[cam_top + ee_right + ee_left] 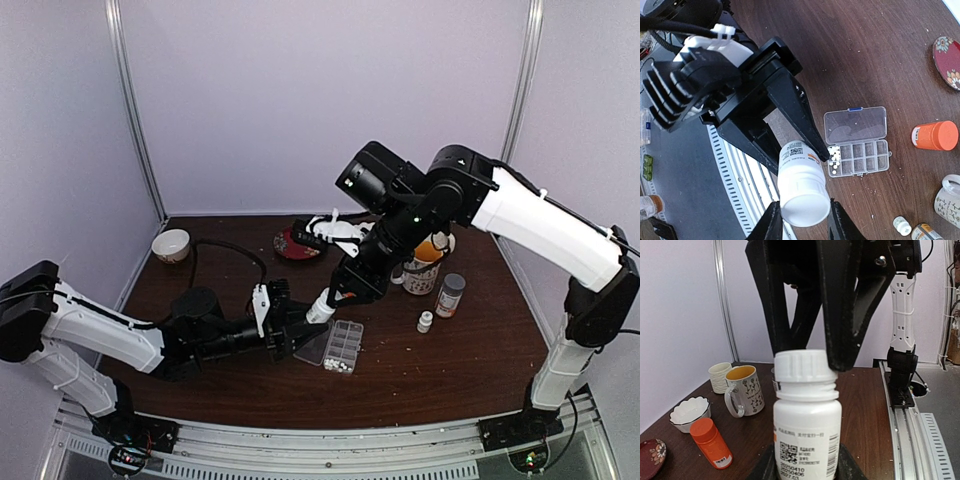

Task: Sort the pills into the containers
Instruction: Screw the lid of the pill bottle onto the pill bottle.

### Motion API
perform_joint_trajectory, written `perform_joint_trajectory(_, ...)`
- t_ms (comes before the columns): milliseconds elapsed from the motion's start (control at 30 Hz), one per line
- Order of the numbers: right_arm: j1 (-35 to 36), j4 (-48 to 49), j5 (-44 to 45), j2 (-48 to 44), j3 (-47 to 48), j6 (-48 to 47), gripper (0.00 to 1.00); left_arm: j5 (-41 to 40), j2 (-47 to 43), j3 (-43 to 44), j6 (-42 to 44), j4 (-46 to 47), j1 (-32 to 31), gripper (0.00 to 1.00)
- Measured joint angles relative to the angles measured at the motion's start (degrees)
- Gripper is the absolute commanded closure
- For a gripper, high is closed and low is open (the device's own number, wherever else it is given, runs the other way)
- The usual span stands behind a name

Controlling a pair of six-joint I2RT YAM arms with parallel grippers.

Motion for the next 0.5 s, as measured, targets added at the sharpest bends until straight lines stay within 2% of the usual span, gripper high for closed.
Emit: perform_joint_trajectory(500,0.2,6.5,-3.6,-5.9,-7.8,-8.0,0.82,6.7,-4.9,1.2,-5.0,-7.7,0.2,0.84)
